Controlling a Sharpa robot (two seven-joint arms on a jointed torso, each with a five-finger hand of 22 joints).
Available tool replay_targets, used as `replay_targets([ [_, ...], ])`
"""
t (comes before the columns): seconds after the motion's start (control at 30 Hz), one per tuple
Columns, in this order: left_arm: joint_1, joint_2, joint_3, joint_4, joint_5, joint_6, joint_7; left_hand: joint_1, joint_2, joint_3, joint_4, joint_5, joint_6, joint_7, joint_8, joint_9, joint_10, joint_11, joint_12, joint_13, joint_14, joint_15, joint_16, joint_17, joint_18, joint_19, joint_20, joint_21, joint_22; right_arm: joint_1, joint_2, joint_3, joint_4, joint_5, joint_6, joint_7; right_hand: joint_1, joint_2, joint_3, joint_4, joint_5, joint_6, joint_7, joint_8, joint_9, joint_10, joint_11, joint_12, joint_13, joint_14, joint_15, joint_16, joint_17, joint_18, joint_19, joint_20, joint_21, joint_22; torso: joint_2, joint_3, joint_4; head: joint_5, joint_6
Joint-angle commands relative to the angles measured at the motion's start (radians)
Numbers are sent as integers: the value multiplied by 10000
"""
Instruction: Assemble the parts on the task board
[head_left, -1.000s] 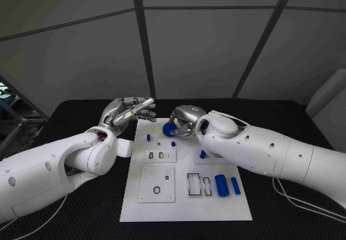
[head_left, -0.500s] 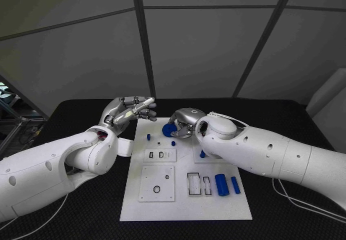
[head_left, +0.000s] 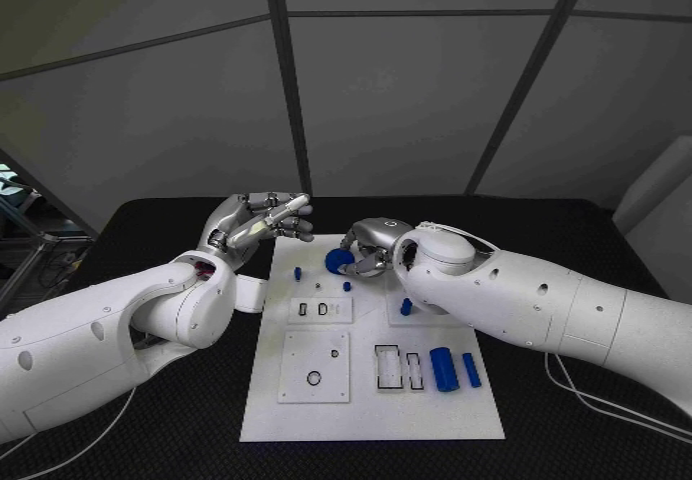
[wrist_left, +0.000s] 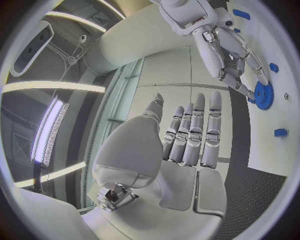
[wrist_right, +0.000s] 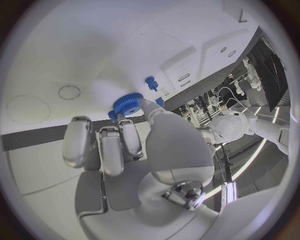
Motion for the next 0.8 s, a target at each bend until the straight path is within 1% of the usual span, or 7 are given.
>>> replay_targets([
  [0.03,18,4,8,11,-51,102,25,6,91,-54,-12,-8,-68,21,-68,-14,-76,-9,-41,-18,-58,12,-17,19,456,-94,14,53,20,-32,-31,-31,-21,274,336,-79,-188,27,-19,155,58,-73,36,-72,-53,-36,41,15,224,760,98,56,1224,-158,29,42,67,38,-2,0,3,-4,-1],
  [0.23,18,-5,8,13,-51,95,25,3,97,-59,-11,-7,-76,27,-76,-14,-93,-3,-42,-21,-68,16,-18,27,456,-108,18,61,25,-33,-205,-29,53,307,-245,-135,-298,70,35,314,406,-45,65,-73,-95,34,68,103,317,773,124,95,1302,-179,82,68,131,155,-2,5,-7,1,9],
  [0.33,18,-7,8,17,-51,100,24,2,102,-64,-11,-8,-84,32,-82,-14,-108,2,-43,-23,-77,20,-19,34,456,-120,22,67,29,-34,-396,-28,231,329,-836,-22,-211,44,113,272,702,5,66,-53,-106,83,66,161,381,783,125,121,1357,-193,121,72,175,237,-3,8,-8,5,11],
  [0.47,18,-34,8,12,-51,97,26,2,104,-66,-12,-8,-86,33,-84,-14,-113,3,-43,-24,-81,22,-20,37,456,-125,24,69,31,-36,-856,-24,634,876,-2139,667,105,-31,313,50,991,73,57,-30,-127,78,52,156,381,762,116,83,1273,-199,134,68,198,276,-15,23,-44,7,33],
  [0.63,18,-94,8,-24,-51,101,28,7,105,-73,-19,-7,-95,38,-92,-15,-132,9,-43,-26,-100,28,-24,46,456,-147,30,75,36,-34,-1650,-20,1098,2918,-3185,2352,648,-117,589,-319,362,142,36,-21,-171,-157,28,-113,115,685,93,-73,1007,-136,-57,54,13,-51,-48,4,-84,-26,86],
  [0.73,18,-133,8,-69,-51,108,35,16,120,-102,-35,-8,-97,45,-104,-8,-162,23,-26,-25,-209,57,-66,70,449,-289,59,52,32,-31,-2315,-16,1424,3961,-3010,3115,808,-307,516,-487,100,343,-3,67,-154,-221,1,-199,28,665,75,-123,931,-122,-102,45,-36,-126,-71,32,-149,-1,93],
  [0.8,18,-139,9,-102,-51,130,37,14,130,-126,-42,-8,-89,47,-107,-2,-166,30,-13,-21,-290,76,-102,84,449,-394,81,25,22,-30,-2790,-13,1611,4509,-2751,3505,916,-403,401,-572,-569,362,-44,55,-174,-325,-31,-332,-107,620,48,-224,761,-89,-196,23,-137,-300,-87,45,-184,-40,116],
])
